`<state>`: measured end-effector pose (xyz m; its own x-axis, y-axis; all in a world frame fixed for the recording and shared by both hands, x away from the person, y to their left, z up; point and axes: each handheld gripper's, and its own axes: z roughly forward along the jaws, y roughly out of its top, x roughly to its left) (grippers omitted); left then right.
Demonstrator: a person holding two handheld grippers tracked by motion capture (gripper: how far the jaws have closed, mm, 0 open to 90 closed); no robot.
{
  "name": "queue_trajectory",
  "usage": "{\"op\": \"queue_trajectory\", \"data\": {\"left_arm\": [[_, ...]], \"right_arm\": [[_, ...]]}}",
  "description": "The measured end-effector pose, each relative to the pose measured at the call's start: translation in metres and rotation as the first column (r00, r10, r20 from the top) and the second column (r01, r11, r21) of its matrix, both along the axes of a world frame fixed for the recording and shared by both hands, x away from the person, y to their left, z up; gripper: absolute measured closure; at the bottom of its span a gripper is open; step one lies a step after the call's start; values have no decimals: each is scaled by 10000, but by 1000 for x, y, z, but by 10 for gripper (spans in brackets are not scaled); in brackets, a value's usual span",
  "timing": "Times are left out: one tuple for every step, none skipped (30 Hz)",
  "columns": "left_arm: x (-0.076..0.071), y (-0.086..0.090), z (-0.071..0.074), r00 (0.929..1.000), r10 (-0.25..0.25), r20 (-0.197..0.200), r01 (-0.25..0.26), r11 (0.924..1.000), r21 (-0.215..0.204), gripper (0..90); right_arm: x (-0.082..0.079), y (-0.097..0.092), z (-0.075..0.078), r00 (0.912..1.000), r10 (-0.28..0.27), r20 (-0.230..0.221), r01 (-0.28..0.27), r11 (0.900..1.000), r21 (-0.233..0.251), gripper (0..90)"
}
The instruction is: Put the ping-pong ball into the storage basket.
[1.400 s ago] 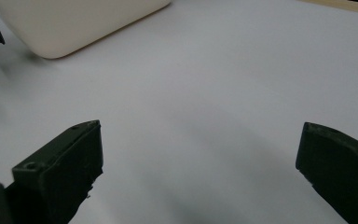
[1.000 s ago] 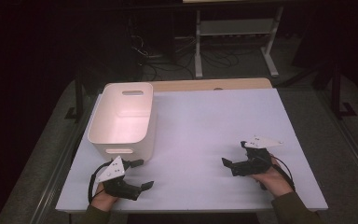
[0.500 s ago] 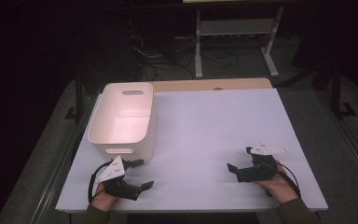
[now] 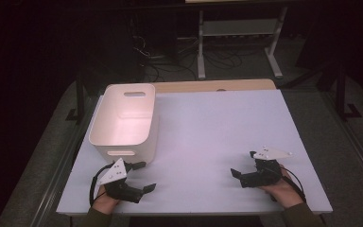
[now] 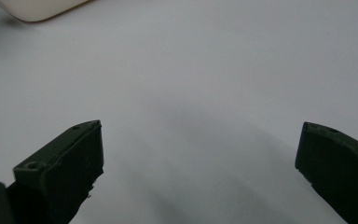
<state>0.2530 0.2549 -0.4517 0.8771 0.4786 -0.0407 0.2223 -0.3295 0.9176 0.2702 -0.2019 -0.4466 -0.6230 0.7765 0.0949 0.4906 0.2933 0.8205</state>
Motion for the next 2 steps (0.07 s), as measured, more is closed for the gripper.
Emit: {"op": "queue_trajectory", "data": {"left_arm": [[0, 0, 0, 10000, -4, -3, 4, 10000, -2, 141], [0, 0, 0, 10000, -4, 2, 4, 10000, 1, 141]], "right_arm": [[0, 0, 0, 10000, 3, 4, -3, 10000, -39, 6], [0, 0, -1, 10000, -9, -11, 9, 10000, -66, 6]]}}
